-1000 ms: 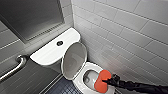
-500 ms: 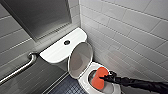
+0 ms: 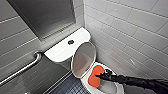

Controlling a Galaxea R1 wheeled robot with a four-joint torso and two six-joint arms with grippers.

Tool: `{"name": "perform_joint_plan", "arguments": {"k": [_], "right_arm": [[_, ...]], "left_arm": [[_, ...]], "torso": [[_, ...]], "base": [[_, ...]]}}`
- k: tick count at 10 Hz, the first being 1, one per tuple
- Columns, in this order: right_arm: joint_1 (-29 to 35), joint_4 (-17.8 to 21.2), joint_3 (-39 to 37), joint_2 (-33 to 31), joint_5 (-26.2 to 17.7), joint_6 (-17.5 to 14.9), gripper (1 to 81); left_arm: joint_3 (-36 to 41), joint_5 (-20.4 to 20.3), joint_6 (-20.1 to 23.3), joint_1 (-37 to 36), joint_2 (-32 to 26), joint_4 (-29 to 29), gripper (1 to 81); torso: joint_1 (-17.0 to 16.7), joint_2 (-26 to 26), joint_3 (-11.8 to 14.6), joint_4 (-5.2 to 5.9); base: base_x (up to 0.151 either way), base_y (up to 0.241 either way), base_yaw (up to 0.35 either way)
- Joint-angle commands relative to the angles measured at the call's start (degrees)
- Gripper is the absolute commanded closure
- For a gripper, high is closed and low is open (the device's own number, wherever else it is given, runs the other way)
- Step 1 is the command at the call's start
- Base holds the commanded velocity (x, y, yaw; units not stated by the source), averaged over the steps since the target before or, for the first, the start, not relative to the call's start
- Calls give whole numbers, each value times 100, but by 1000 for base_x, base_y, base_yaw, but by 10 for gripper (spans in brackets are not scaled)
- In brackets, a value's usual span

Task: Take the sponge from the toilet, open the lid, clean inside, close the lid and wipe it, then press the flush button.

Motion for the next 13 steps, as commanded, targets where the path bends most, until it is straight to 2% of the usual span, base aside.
{"name": "perform_joint_plan", "arguments": {"k": [1, 4, 7, 9, 13], "right_arm": [[390, 559, -217, 532, -126, 441, 811], [224, 578, -622, 1017, -162, 469, 811], [-269, 551, -947, 983, -118, 469, 811], [-532, 534, -904, 817, -30, 442, 811], [-928, 472, 424, -310, 67, 416, 811]], "left_arm": [[5, 138, 20, 205, -9, 65, 10], [5, 138, 20, 205, -9, 57, 10], [5, 138, 20, 205, -1, 65, 10], [5, 138, 20, 205, -1, 65, 10], [5, 138, 29, 205, -1, 65, 10]], "torso": [[0, -2, 0, 0], [0, 0, 0, 0], [0, 0, 0, 0], [0, 0, 0, 0], [0, -2, 0, 0]], "base": [[0, 0, 0], [0, 0, 0], [0, 0, 0], [0, 0, 0], [0, 0, 0]]}}
